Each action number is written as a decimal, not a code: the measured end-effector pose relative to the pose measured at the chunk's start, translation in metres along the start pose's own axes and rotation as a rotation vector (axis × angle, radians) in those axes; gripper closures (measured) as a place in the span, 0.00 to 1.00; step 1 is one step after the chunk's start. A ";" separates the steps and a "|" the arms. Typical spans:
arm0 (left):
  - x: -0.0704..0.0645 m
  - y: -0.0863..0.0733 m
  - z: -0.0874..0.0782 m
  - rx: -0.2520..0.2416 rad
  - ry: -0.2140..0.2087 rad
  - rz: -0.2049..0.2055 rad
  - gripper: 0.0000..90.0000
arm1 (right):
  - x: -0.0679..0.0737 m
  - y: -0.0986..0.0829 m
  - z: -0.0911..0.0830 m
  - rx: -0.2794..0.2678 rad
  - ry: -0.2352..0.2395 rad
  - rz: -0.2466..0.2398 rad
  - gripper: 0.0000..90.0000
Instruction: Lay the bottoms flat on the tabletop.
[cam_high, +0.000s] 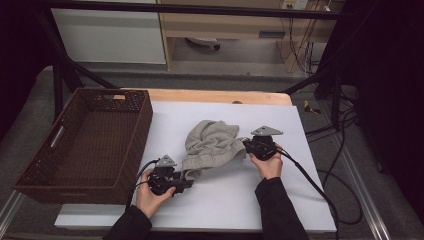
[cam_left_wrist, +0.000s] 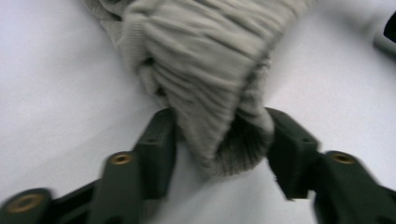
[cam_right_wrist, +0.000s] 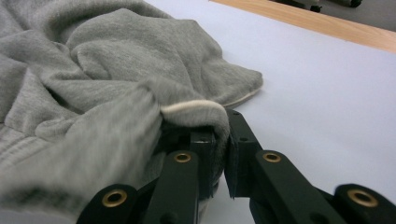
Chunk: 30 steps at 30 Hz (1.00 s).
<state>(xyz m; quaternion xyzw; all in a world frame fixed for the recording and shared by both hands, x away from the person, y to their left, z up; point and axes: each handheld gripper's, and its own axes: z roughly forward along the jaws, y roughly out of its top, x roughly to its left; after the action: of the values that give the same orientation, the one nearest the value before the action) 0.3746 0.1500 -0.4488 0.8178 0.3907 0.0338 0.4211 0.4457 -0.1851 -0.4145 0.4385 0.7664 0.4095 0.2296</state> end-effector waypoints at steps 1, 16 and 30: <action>0.001 0.001 -0.002 -0.006 0.001 -0.003 0.64 | -0.001 -0.001 -0.003 -0.010 -0.002 0.001 0.93; -0.022 0.019 -0.054 -0.057 -0.045 0.053 0.92 | -0.011 -0.008 -0.089 -0.064 0.019 -0.048 0.94; -0.014 0.078 -0.054 -0.043 0.018 0.055 0.90 | -0.026 0.007 -0.099 -0.074 0.023 0.009 0.93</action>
<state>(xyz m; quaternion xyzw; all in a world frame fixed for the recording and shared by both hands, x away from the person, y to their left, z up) 0.3920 0.1502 -0.3541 0.8186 0.3711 0.0609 0.4342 0.3918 -0.2476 -0.3532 0.4286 0.7512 0.4437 0.2349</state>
